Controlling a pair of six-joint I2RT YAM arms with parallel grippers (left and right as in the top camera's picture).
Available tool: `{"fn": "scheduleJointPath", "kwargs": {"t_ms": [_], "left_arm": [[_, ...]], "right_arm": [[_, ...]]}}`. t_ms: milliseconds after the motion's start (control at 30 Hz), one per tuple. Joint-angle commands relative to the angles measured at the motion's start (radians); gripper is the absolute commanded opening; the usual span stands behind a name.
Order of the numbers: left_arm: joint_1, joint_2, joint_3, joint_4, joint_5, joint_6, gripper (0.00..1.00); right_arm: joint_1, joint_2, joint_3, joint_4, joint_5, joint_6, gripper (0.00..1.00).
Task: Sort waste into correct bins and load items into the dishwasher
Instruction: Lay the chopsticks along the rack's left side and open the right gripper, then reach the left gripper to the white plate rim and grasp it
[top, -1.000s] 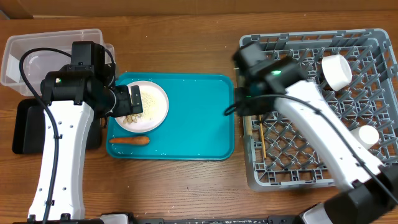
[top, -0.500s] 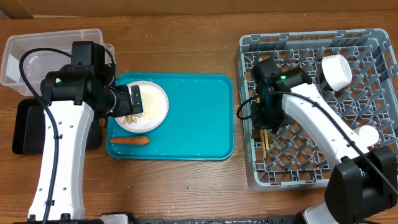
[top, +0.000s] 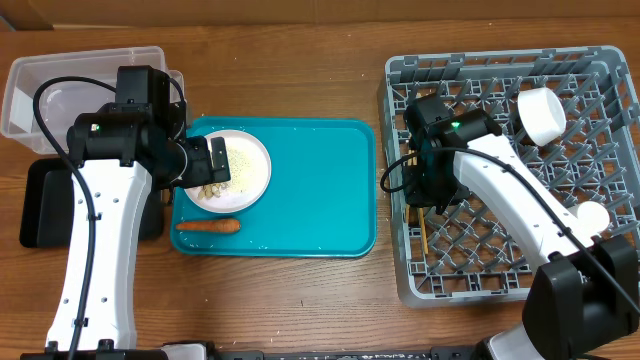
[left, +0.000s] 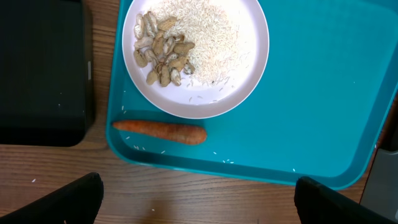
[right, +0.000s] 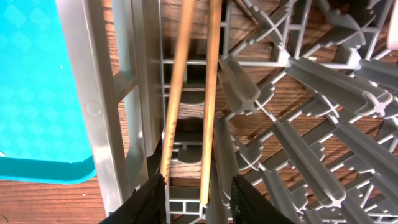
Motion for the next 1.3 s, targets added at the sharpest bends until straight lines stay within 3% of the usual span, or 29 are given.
{"fn": "scheduleJointPath", "kwargs": {"t_ms": [0,100,233,500,833,1133,1267], "left_arm": [[-0.005,0.008,0.010,0.003,0.010,-0.018,1.00],[-0.011,0.008,0.010,0.024,0.056,-0.018,1.00],[-0.037,0.011,0.010,0.074,0.095,-0.018,1.00],[-0.174,0.087,0.004,0.179,0.034,-0.016,0.99],[-0.279,0.351,0.004,0.204,-0.037,-0.012,0.98],[-0.312,0.540,0.004,0.266,-0.007,-0.006,0.86],[-0.333,0.591,0.004,0.266,-0.003,0.006,0.76]], "right_arm": [[-0.010,-0.089,0.024,0.003,-0.005,0.005,0.37],[-0.040,-0.182,0.056,0.011,-0.005,0.005,0.41],[-0.124,-0.297,0.070,0.023,-0.005,0.003,0.59],[-0.343,-0.360,0.067,-0.077,-0.006,0.000,0.61],[-0.394,-0.360,0.062,-0.077,-0.051,-0.001,0.61],[-0.394,-0.360,0.062,-0.073,-0.050,-0.001,0.61],[-0.394,-0.360,0.062,-0.072,-0.050,-0.001,0.61]]}}
